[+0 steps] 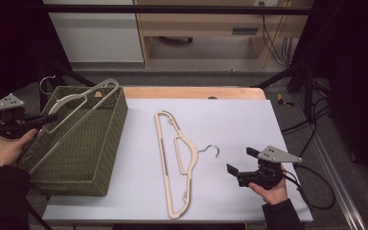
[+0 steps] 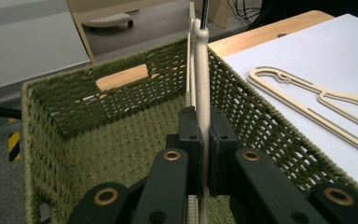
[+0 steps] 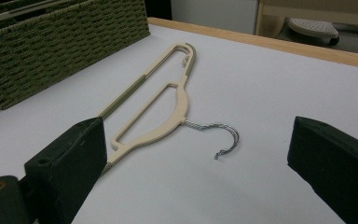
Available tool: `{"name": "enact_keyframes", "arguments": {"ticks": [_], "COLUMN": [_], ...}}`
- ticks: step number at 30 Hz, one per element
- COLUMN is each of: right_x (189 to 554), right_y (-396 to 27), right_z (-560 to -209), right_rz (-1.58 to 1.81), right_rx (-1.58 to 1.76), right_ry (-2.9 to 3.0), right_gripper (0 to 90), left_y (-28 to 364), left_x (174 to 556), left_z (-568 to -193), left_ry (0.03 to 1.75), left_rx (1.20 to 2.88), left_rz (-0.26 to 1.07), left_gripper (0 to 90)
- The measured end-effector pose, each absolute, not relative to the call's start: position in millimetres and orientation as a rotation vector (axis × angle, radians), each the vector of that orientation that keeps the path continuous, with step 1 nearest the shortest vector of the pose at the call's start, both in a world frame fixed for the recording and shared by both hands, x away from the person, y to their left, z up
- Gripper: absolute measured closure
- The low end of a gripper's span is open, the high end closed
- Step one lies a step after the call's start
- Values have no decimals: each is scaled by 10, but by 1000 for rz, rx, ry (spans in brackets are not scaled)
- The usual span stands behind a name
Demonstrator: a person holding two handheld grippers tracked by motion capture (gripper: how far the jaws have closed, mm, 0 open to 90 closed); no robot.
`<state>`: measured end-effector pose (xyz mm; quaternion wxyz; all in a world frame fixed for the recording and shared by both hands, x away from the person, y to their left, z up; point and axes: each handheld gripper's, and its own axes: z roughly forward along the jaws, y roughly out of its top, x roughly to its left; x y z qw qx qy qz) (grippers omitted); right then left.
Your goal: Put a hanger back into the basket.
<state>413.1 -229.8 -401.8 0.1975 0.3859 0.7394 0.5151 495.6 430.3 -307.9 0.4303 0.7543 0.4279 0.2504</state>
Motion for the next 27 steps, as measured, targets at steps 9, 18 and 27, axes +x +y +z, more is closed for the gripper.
{"name": "enact_keyframes", "arguments": {"ticks": [9,18,27], "right_x": [4131,4134,4138], "right_y": [-2292,-2280,-2280], "right_z": [-4023,-4031,-4037], "right_rz": [1435,1435,1430], "right_rx": [1079,1083,1073], "right_ry": [2081,2085,2089], "right_gripper": [52,52,52], "left_y": [4284,4234,4260], "left_x": [5034,5116,5150], "left_z": [-3314,-3632,-3722], "left_ry": [1121,1201,1306], "left_rx": [1937,1974,1961], "left_rz": [554,529,578], "left_gripper": [861,857,835]}}
